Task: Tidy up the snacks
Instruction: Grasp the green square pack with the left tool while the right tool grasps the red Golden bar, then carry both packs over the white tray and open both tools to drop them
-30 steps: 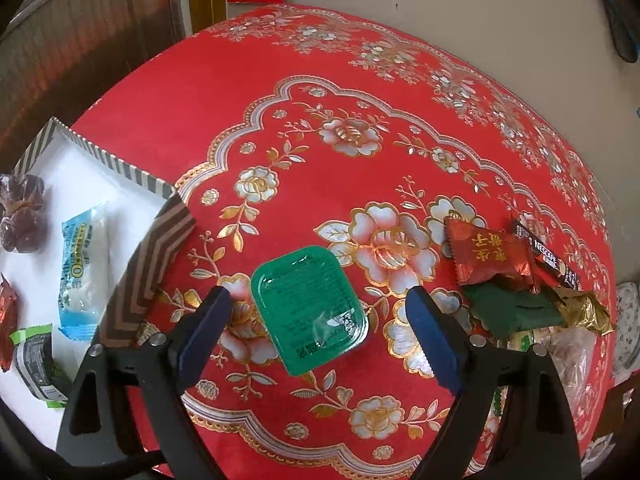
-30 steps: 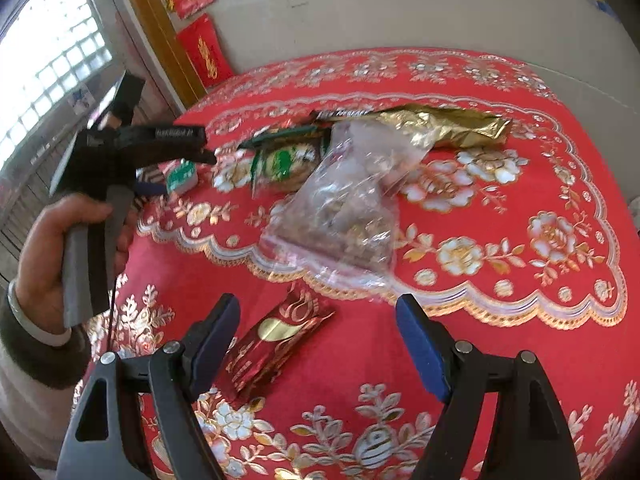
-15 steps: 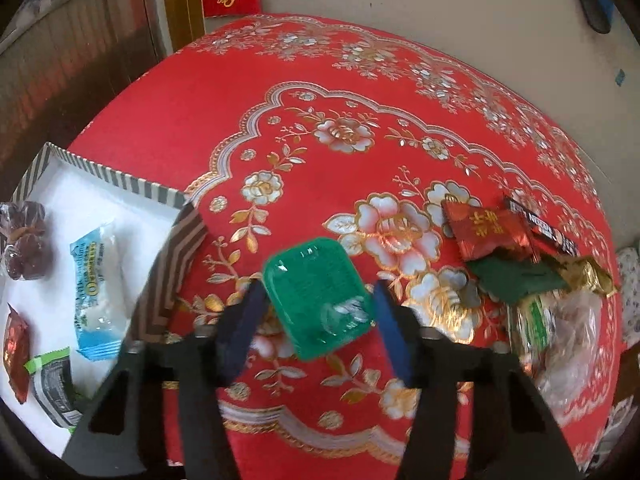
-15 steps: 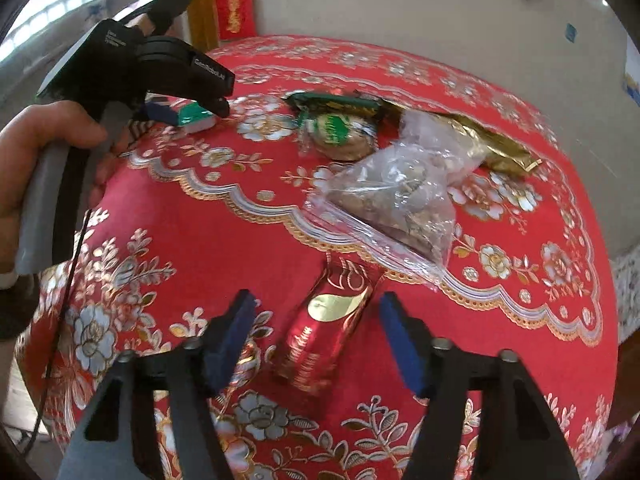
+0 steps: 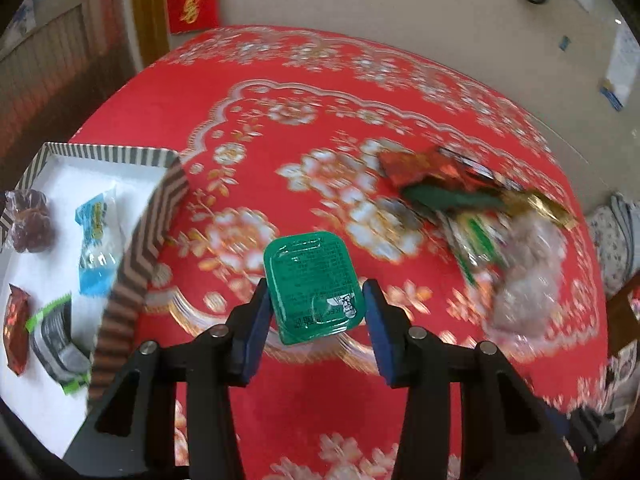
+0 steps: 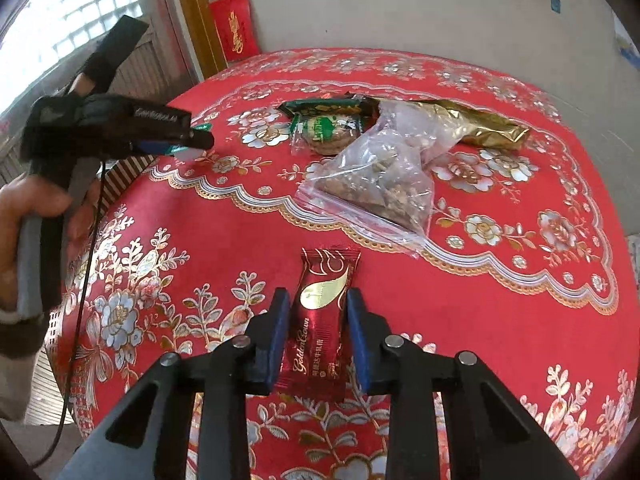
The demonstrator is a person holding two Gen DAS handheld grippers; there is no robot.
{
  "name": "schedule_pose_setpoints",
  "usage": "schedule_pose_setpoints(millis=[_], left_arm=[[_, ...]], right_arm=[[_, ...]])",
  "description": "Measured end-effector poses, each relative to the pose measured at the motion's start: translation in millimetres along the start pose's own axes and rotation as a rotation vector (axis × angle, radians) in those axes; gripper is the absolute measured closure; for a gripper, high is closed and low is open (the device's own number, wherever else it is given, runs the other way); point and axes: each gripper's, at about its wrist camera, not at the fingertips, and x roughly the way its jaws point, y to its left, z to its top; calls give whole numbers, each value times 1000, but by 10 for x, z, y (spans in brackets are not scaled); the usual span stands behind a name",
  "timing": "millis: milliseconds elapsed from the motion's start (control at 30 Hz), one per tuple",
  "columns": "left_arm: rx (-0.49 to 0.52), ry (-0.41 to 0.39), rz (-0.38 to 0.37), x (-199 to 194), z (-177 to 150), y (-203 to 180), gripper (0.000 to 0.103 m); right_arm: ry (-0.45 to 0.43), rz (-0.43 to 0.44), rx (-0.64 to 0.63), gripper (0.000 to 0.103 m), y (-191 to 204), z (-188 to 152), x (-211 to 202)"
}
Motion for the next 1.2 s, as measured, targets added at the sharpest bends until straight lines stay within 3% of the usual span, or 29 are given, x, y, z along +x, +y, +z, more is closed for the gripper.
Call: schedule_pose_setpoints(millis=[267, 467, 1200], left_arm=[[63, -9, -50, -226, -212, -190, 56], [104, -53, -9, -429, -292, -184, 56], [56, -143, 79, -949, -452, 554, 56]], right_arm=[[-44, 9, -8, 75, 21, 82, -171], [-73, 16, -28, 75, 109, 186, -252], [-116, 106, -186, 75, 1059, 744, -62]])
